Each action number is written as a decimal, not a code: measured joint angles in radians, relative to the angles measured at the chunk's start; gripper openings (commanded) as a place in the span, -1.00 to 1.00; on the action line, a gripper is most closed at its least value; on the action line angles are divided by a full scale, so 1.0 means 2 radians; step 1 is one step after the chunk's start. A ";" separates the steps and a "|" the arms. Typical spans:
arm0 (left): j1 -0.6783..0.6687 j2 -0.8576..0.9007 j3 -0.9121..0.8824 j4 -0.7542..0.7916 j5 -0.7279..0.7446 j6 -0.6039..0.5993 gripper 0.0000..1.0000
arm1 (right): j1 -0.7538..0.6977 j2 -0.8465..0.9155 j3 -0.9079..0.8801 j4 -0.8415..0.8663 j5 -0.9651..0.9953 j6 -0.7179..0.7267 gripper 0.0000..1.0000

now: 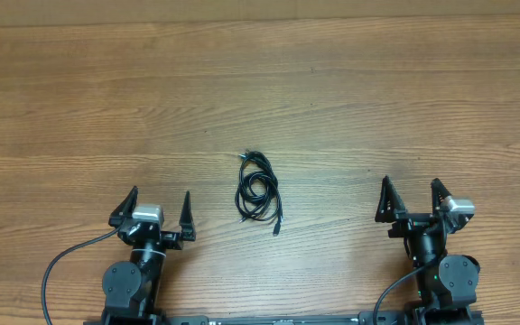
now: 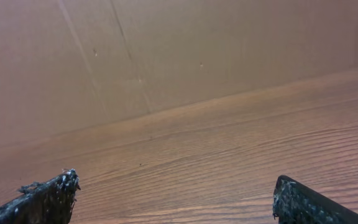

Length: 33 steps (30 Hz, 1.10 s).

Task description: Untangle cables

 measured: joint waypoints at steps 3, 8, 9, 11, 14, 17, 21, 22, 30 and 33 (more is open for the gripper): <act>0.000 0.000 0.000 0.000 0.000 0.000 0.99 | 0.000 0.000 0.000 0.000 -0.006 0.000 1.00; 0.000 0.000 0.000 0.000 0.000 0.000 0.99 | 0.000 0.000 0.000 -0.001 -0.014 0.000 1.00; 0.000 0.000 0.000 0.000 0.000 0.000 0.99 | 0.000 0.000 0.000 0.000 -0.014 0.000 1.00; 0.000 0.000 0.000 0.000 0.000 0.000 0.99 | 0.000 0.000 0.000 0.000 -0.015 0.000 1.00; 0.000 0.000 0.000 0.000 0.000 0.000 0.99 | 0.000 0.000 0.000 0.000 -0.015 0.000 1.00; 0.000 0.000 0.000 0.000 0.000 0.000 0.99 | 0.000 0.000 0.000 0.000 -0.015 0.000 1.00; 0.000 0.000 0.000 0.000 0.000 0.000 0.99 | 0.000 0.000 0.000 0.000 -0.015 0.000 1.00; 0.000 0.000 0.000 0.000 0.000 0.000 0.99 | 0.000 0.000 0.000 -0.001 -0.015 0.000 1.00; 0.000 0.000 0.000 0.000 0.000 0.000 0.99 | 0.000 0.000 0.000 0.000 -0.015 0.000 1.00; 0.000 0.000 0.000 0.000 0.000 0.000 0.99 | 0.000 0.000 0.000 0.000 -0.015 0.000 1.00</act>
